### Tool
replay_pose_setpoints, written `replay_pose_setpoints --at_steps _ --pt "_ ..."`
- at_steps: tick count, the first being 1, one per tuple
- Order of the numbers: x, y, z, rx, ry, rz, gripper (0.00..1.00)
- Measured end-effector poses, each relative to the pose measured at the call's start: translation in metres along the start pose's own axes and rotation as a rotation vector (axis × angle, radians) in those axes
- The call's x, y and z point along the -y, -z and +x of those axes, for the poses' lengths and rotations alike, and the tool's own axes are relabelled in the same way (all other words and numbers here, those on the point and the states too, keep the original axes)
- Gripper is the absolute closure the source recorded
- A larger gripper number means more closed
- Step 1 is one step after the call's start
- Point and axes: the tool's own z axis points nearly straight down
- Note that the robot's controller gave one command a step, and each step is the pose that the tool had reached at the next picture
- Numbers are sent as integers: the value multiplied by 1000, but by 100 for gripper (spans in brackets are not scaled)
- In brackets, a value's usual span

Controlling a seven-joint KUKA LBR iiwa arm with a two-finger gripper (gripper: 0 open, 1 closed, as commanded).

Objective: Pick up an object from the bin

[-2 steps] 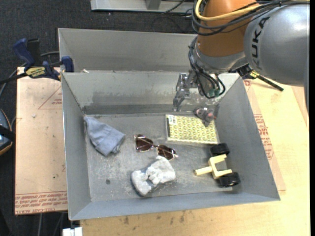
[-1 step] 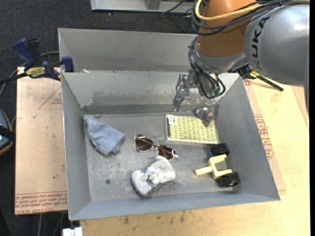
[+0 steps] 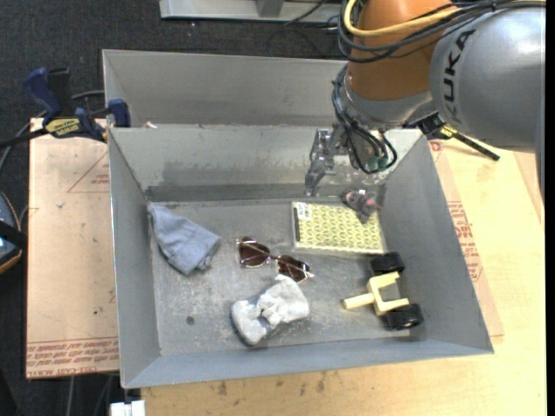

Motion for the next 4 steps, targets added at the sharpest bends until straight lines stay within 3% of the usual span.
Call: replay_pose_setpoints --at_steps 4 --pt "0 0 0 0 0 0 100"
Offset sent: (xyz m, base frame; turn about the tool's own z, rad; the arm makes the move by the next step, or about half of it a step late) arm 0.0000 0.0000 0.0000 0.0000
